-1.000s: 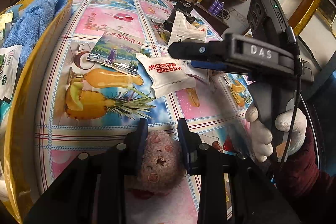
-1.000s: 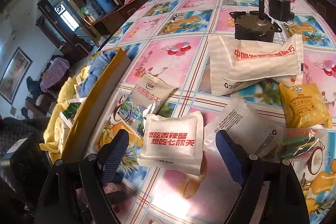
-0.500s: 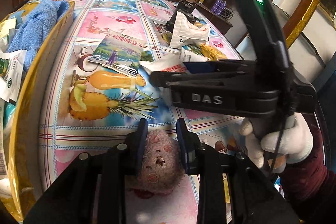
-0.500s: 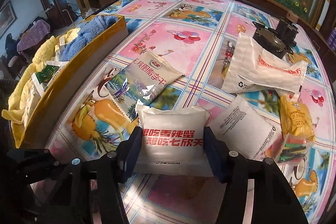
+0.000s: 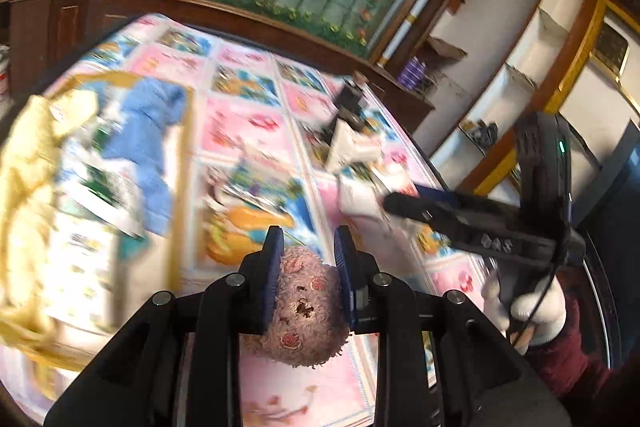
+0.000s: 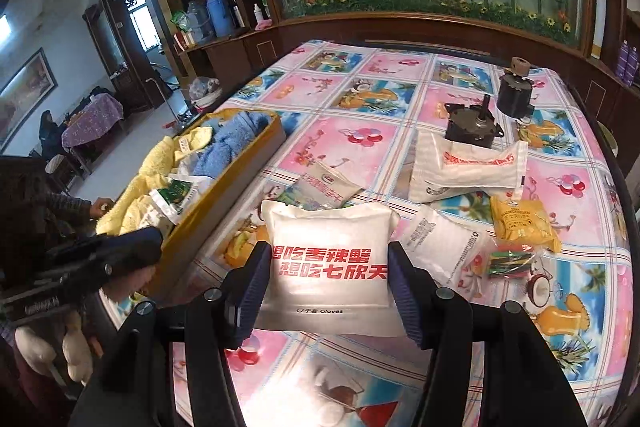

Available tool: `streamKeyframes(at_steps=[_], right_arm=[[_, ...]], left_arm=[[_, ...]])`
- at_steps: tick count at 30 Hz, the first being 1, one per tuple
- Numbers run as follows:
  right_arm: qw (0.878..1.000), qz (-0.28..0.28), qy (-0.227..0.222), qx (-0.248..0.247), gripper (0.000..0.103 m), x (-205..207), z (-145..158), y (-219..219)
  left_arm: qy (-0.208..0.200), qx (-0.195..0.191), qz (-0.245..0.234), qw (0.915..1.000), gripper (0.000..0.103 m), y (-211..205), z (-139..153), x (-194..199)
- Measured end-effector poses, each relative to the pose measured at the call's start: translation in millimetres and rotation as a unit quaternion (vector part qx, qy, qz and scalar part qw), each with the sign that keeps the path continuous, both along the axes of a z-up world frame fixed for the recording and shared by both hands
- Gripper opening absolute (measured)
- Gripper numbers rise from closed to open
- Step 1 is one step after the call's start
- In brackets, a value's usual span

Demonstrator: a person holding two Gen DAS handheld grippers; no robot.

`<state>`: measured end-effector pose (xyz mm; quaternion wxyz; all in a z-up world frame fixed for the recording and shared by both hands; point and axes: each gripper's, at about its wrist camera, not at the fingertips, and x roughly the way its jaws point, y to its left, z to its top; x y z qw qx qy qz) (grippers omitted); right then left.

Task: Organize soft objects
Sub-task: 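Carry the teddy bear and white packet into the tray and open both tools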

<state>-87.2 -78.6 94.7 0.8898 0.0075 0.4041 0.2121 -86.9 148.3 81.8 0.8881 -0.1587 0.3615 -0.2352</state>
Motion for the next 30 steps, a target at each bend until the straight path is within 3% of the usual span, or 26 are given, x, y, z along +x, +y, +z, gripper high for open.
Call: streamKeyframes(at_steps=[5, 10, 15, 21, 25, 27, 30], right_arm=[[0.999, 0.034, -0.006, 0.033, 0.061, 0.2, 10.2, 34.7], [0.996, 0.074, 0.000, 0.051, 0.062, 4.0, 9.8, 77.3], [0.992, 0.111, 0.016, 0.056, 0.062, 9.9, -0.5, 119.7], [0.987, 0.148, 0.031, 0.044, 0.062, 17.4, -16.8, 162.9], [0.985, 0.164, 0.031, 0.035, 0.062, 21.7, -22.1, 183.0], [0.985, 0.170, 0.029, 0.033, 0.062, 24.6, -24.2, 189.8], [0.983, 0.178, 0.032, 0.030, 0.063, 27.7, -29.1, 198.2]], left_arm=[[0.004, 0.034, 0.056, 0.9978, 0.023, 47.6, 14.3, 27.3], [0.045, 0.030, 0.094, 0.9941, 0.023, 81.8, -8.4, 65.0], [0.068, 0.034, 0.112, 0.9908, 0.023, 94.1, -27.3, 86.3], [0.069, 0.047, 0.128, 0.9883, 0.025, 100.1, -24.2, 106.3], [0.068, 0.034, 0.152, 0.9854, 0.033, 112.6, -18.9, 112.4], [0.065, 0.022, 0.169, 0.9832, 0.048, 122.3, -14.9, 108.6], [0.057, -0.001, 0.188, 0.9804, 0.059, 134.6, -7.5, 97.4]])
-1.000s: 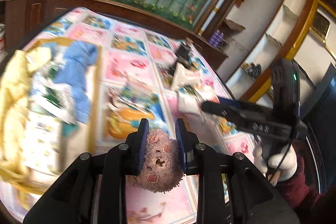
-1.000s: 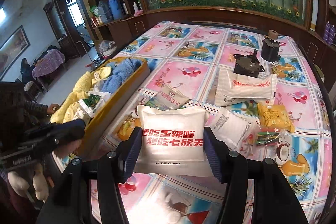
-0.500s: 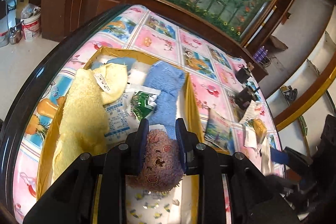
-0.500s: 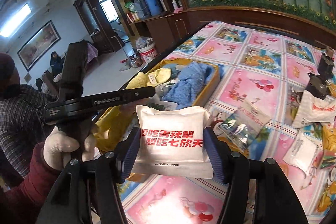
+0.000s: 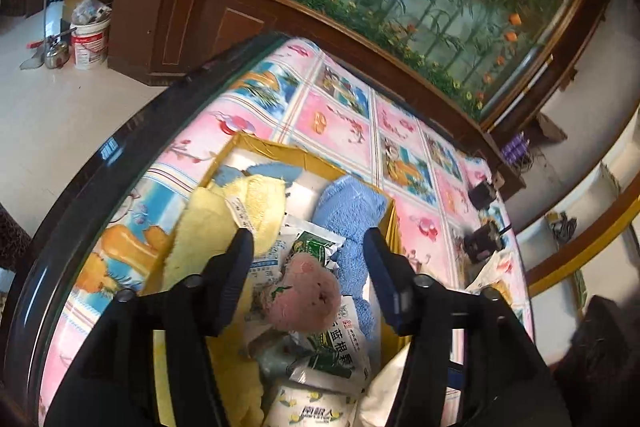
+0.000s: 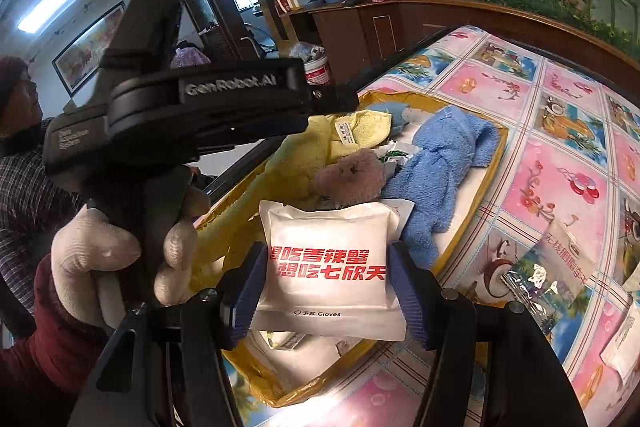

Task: Organize soft objects
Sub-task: 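Carry the teddy bear and white packet into the tray and open both tools, then grasp the Dole prune packet with the left tool while the right tool grasps the white printed packet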

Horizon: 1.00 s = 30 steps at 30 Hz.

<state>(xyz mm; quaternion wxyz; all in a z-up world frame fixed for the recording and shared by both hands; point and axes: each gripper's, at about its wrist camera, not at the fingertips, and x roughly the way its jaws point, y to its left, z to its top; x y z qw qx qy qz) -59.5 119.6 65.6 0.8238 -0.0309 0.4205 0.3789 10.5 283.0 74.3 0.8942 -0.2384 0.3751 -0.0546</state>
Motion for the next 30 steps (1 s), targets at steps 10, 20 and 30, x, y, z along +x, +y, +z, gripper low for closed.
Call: streamKeyframes(at_steps=[10, 20, 30], right_arm=[[1.000, -0.012, -0.001, 0.008, 0.083, -5.6, -0.2, -3.0], [0.993, -0.120, -0.017, 0.016, 0.090, -42.8, 0.1, -122.6], [0.954, -0.295, 0.035, 0.039, 0.090, -55.5, -38.0, -285.2]], left_arm=[[-0.016, -0.003, 0.005, 0.9999, 0.068, 1.6, 15.7, -32.5], [-0.036, 0.011, -0.053, 0.9979, 0.075, -44.6, 33.0, -74.6], [0.013, 0.041, -0.176, 0.9835, 0.075, -154.5, 7.0, -55.6]])
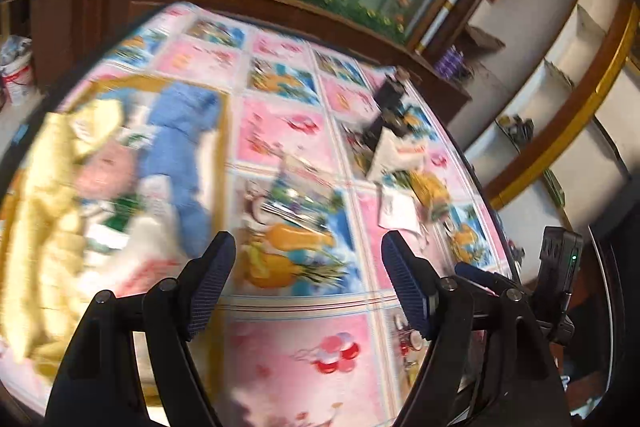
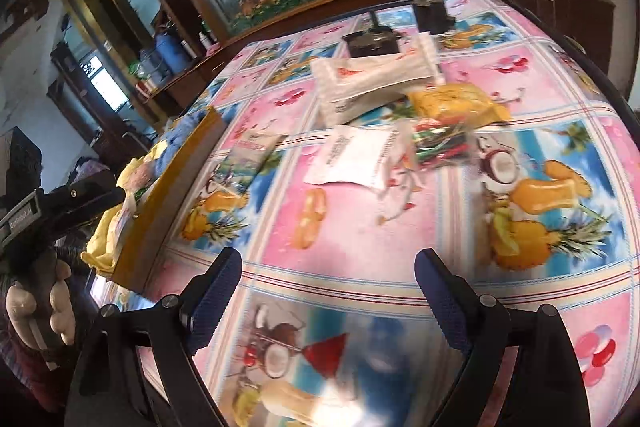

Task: Organize soft objects
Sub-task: 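Grasp the Dole prune packet with the left tool while the right tool grasps the white printed packet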

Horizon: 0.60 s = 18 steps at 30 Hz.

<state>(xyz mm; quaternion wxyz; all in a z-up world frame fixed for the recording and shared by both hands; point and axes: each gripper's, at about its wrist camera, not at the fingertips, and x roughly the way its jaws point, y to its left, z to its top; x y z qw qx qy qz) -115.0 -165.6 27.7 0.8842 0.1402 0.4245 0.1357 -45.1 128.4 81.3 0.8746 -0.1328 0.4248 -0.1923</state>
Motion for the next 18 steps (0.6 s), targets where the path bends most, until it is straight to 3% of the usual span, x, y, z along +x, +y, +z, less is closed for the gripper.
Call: streamKeyframes(at_steps=[5, 10, 12, 16, 18], right_arm=[[1.000, -0.016, -0.004, 0.023, 0.090, -1.0, -5.8, -20.3], [0.999, -0.009, -0.014, 0.032, 0.090, -4.7, -5.0, -20.5], [0.999, -0.010, -0.014, 0.043, 0.090, -5.5, -6.0, -23.8], [0.998, -0.012, -0.004, 0.055, 0.090, -3.4, -10.2, -26.8], [0.998, -0.011, 0.002, 0.056, 0.090, -2.4, -12.0, -26.1]], left_arm=[[0.014, 0.081, 0.003, 0.9966, 0.075, -47.3, -24.1, 37.2], [0.031, 0.162, 0.015, 0.9862, 0.075, -72.4, -55.0, 78.1], [0.011, 0.201, 0.011, 0.9794, 0.075, -83.6, -58.6, 85.8], [0.020, 0.224, -0.007, 0.9744, 0.075, -98.0, -72.3, 99.9], [0.016, 0.205, -0.011, 0.9785, 0.076, -97.8, -74.3, 102.2]])
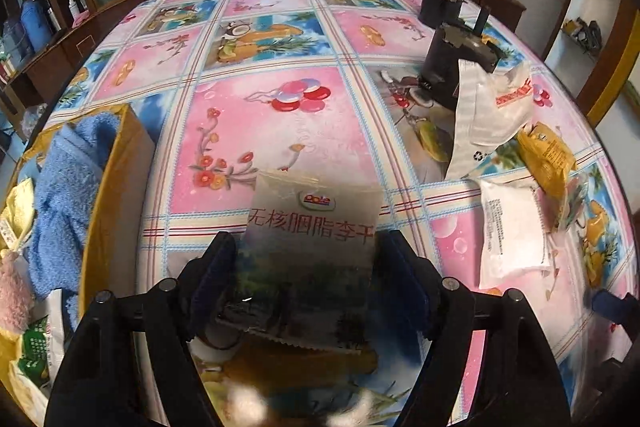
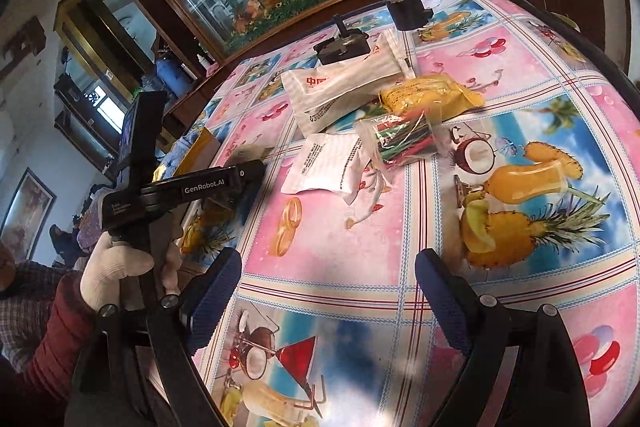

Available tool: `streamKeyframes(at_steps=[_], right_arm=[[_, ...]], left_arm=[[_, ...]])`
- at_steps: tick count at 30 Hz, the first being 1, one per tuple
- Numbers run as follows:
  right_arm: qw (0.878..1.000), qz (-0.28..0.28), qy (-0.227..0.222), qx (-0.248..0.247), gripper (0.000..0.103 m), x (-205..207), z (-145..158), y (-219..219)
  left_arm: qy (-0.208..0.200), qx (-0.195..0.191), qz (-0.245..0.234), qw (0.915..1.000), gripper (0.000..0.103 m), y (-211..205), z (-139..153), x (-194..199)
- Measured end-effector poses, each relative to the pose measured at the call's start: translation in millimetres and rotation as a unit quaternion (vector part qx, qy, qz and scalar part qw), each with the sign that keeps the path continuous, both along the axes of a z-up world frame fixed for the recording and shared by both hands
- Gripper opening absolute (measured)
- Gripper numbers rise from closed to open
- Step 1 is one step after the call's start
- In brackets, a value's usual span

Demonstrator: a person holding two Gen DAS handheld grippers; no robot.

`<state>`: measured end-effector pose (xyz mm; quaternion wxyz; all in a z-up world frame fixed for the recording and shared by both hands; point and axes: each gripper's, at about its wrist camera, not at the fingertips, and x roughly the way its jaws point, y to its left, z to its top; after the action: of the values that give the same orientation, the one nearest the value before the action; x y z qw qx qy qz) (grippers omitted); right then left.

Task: Organize soft objects
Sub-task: 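Grasp the Dole prune packet with the left tool while the right tool grasps the white printed packet, then carry the Dole packet and white printed packet into the tray and open both tools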

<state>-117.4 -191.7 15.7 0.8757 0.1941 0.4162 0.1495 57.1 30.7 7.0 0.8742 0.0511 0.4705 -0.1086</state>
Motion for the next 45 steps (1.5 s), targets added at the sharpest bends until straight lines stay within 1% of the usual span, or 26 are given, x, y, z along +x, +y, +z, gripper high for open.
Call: streamKeyframes(at_steps=[1, 2, 4, 5, 8, 13, 15, 18, 21, 23, 26, 27, 30, 32, 33, 34, 35, 36, 38, 39, 40, 41, 42, 43, 45], right_arm=[[1.000, 0.001, 0.003, 0.000, 0.090, 0.7, -0.8, 0.4], [1.000, 0.001, 0.006, 0.000, 0.090, 1.6, -2.0, 0.5], [1.000, -0.001, 0.019, -0.001, 0.091, 4.6, -5.8, 0.9], [1.000, -0.002, 0.026, -0.001, 0.091, 6.5, -8.2, 0.7], [1.000, -0.003, 0.025, -0.003, 0.091, 6.7, -8.4, 1.8], [1.000, -0.005, 0.025, -0.005, 0.092, 6.8, -8.3, 2.1], [0.999, -0.010, 0.024, -0.018, 0.092, 9.7, -7.1, 4.3], [0.998, -0.008, 0.028, -0.048, 0.092, 19.0, -4.8, 12.3], [0.998, 0.015, 0.030, -0.054, 0.092, 31.6, -1.9, 28.9], [0.996, 0.034, 0.034, -0.078, 0.091, 45.8, -2.4, 46.7], [0.990, 0.020, 0.040, -0.134, 0.092, 72.0, -6.0, 65.3], [0.988, 0.020, 0.047, -0.146, 0.093, 81.3, -9.3, 71.4], [0.980, 0.010, 0.042, -0.196, 0.093, 98.8, -13.1, 93.2], [0.976, 0.007, 0.039, -0.212, 0.093, 106.3, -15.0, 102.8], [0.976, 0.000, 0.037, -0.216, 0.091, 108.5, -15.4, 104.4], [0.975, -0.007, 0.035, -0.218, 0.081, 109.1, -15.1, 104.3], [0.974, -0.015, 0.030, -0.225, 0.066, 108.7, -13.7, 103.5], [0.974, -0.018, 0.029, -0.223, 0.063, 107.6, -12.4, 101.3], [0.978, -0.020, 0.028, -0.206, 0.047, 105.3, -10.2, 94.4], [0.979, -0.022, 0.027, -0.203, 0.038, 103.2, -9.1, 91.0], [0.981, -0.024, 0.028, -0.192, 0.023, 100.9, -7.4, 86.0], [0.984, -0.022, 0.029, -0.176, 0.018, 98.7, -5.4, 82.1], [0.986, -0.019, 0.031, -0.162, 0.015, 96.1, -4.3, 78.2], [0.986, -0.018, 0.033, -0.159, 0.009, 93.6, -3.8, 76.5], [0.989, -0.017, 0.032, -0.146, 0.008, 88.0, -1.7, 71.3]], left_arm=[[-0.002, 0.000, -0.003, 1.0000, 0.075, 0.2, 0.4, -0.7], [-0.005, -0.004, -0.005, 1.0000, 0.065, 0.8, 1.9, -2.2], [-0.002, -0.014, -0.013, 0.9998, 0.060, 1.9, 4.4, -5.7], [0.000, -0.020, -0.017, 0.9997, 0.056, 1.2, 5.5, -6.5], [0.007, -0.058, -0.019, 0.9981, 0.054, 6.8, 10.3, -15.8], [0.006, -0.120, -0.024, 0.9925, 0.055, 13.5, 24.6, -43.2], [0.003, -0.140, -0.027, 0.9897, 0.055, 16.9, 29.8, -56.4], [-0.005, -0.155, -0.025, 0.9876, 0.055, 22.4, 34.4, -75.9], [-0.017, -0.161, -0.021, 0.9865, 0.055, 29.9, 37.4, -92.0], [-0.020, -0.172, -0.019, 0.9847, 0.055, 36.7, 38.4, -100.5], [-0.022, -0.187, -0.017, 0.9820, 0.055, 46.9, 40.8, -112.2], [-0.023, -0.188, -0.016, 0.9818, 0.055, 50.3, 41.3, -115.8], [-0.026, -0.190, -0.007, 0.9814, 0.055, 62.8, 42.6, -123.9], [-0.026, -0.196, 0.000, 0.9803, 0.055, 71.8, 43.3, -127.3], [-0.026, -0.200, 0.004, 0.9795, 0.055, 76.9, 44.2, -129.4], [-0.028, -0.203, 0.007, 0.9787, 0.055, 81.2, 44.5, -131.0], [-0.030, -0.206, 0.011, 0.9780, 0.055, 85.6, 45.7, -132.5], [-0.033, -0.208, 0.015, 0.9775, 0.055, 90.3, 46.3, -134.4], [-0.037, -0.212, 0.023, 0.9762, 0.055, 98.4, 47.4, -137.6], [-0.039, -0.214, 0.026, 0.9756, 0.055, 102.1, 47.5, -139.4], [-0.041, -0.216, 0.029, 0.9751, 0.055, 105.4, 48.1, -141.2], [-0.043, -0.219, 0.032, 0.9743, 0.055, 108.5, 48.9, -143.0], [-0.045, -0.222, 0.035, 0.9735, 0.055, 111.4, 49.6, -144.9], [-0.046, -0.224, 0.038, 0.9727, 0.055, 114.6, 50.4, -146.6], [-0.049, -0.227, 0.044, 0.9718, 0.055, 120.2, 52.1, -150.7]])
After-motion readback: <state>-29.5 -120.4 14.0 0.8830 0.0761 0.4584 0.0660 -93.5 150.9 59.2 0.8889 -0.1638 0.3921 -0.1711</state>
